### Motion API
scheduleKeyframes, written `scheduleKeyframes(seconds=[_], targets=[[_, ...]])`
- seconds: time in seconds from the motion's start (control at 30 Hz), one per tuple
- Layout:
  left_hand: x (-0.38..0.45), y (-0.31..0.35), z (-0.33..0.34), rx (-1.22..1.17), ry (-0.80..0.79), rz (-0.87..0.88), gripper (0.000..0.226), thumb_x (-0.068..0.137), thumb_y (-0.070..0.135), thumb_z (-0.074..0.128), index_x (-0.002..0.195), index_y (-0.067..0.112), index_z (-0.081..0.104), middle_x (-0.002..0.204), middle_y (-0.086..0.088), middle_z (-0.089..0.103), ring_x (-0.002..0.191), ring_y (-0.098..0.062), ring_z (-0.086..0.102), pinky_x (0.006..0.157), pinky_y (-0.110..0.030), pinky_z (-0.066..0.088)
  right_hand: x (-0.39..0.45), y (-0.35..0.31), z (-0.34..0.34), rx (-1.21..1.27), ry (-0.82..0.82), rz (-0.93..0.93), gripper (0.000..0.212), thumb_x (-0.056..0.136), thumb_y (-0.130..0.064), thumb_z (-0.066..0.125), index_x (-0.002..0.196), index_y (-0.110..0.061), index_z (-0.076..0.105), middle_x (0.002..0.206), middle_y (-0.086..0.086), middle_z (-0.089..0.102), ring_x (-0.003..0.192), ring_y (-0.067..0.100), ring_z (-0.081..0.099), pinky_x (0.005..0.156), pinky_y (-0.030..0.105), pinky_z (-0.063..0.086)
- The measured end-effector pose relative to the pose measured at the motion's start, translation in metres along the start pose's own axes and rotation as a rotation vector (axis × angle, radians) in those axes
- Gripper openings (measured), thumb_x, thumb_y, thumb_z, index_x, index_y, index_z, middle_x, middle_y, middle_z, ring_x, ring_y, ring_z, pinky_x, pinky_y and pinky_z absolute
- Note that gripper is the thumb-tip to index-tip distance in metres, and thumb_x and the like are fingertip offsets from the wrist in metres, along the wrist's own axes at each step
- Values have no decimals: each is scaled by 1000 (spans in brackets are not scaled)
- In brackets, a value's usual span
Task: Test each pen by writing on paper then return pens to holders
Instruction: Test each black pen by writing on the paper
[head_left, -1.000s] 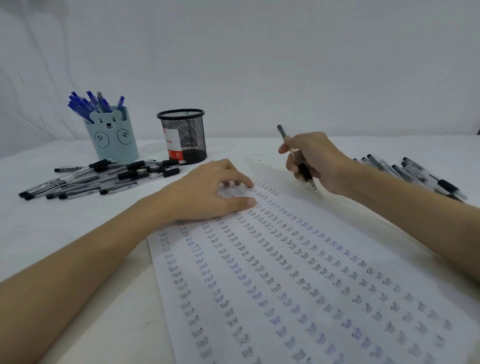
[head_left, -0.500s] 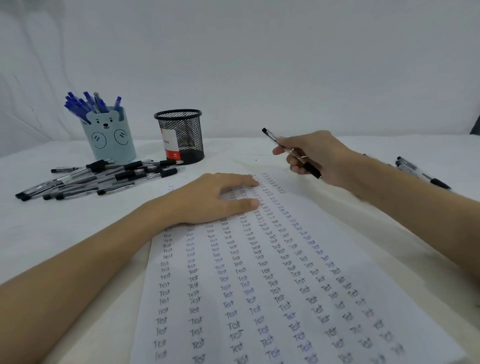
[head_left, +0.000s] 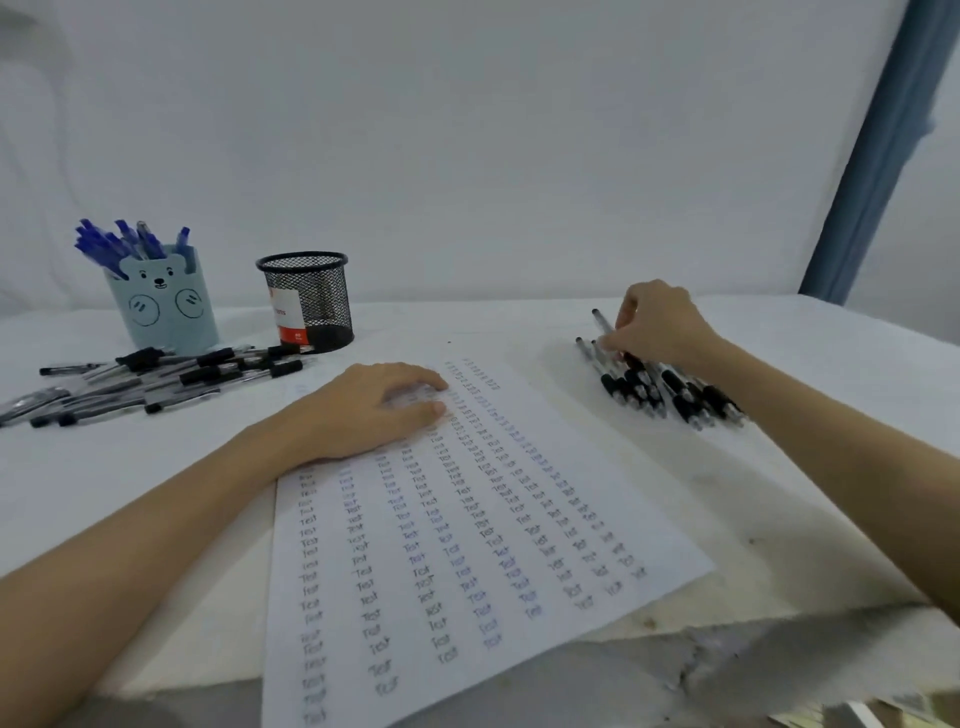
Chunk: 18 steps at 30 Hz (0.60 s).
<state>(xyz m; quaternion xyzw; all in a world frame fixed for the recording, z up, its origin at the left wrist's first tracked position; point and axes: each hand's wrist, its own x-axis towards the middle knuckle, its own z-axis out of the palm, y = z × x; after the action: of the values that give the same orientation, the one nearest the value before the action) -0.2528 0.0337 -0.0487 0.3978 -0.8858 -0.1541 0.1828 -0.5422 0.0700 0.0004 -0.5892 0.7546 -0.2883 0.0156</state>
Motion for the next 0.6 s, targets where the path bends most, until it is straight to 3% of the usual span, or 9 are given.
scheduleKeyframes(seconds=[0.13, 0.23, 0.4, 0.47, 0.6], targets=[[-2, 2, 1, 23, -1, -1, 42, 87, 49, 54, 128, 38, 51, 143, 15, 42, 132, -5, 37, 108, -22, 24, -2, 3, 11, -131, -18, -58, 19, 84, -14, 61, 88, 5, 60, 78, 19, 58, 71, 30, 54, 56, 26, 37], [-3, 2, 0, 32, 7, -6, 44, 86, 52, 53, 128, 38, 52, 141, 17, 44, 130, -4, 38, 107, -22, 26, -4, 4, 18, -184, 0, -66, 15, 88, -16, 54, 80, -5, 49, 71, 10, 48, 64, 24, 44, 59, 27, 35], [-9, 3, -7, -20, 120, -4, 32, 88, 53, 52, 115, 38, 58, 125, 21, 54, 114, 1, 47, 90, -18, 34, -11, -4, 21, -302, -17, -102, 24, 92, -23, 48, 76, -6, 43, 71, 7, 45, 65, 23, 43, 51, 28, 29], [-14, 0, -14, -29, 162, -19, 27, 89, 51, 51, 110, 37, 61, 119, 23, 55, 112, 0, 48, 92, -24, 37, -12, -6, 21, -338, -2, -110, 29, 93, -26, 47, 73, -6, 40, 67, 5, 41, 61, 21, 40, 50, 27, 26], [-37, -9, -31, -60, 225, -33, 19, 91, 42, 51, 104, 35, 63, 116, 19, 59, 110, 1, 50, 94, -23, 36, -4, -20, 15, -296, 99, -85, 12, 85, -15, 53, 80, -4, 49, 75, 9, 54, 66, 24, 46, 56, 27, 34]])
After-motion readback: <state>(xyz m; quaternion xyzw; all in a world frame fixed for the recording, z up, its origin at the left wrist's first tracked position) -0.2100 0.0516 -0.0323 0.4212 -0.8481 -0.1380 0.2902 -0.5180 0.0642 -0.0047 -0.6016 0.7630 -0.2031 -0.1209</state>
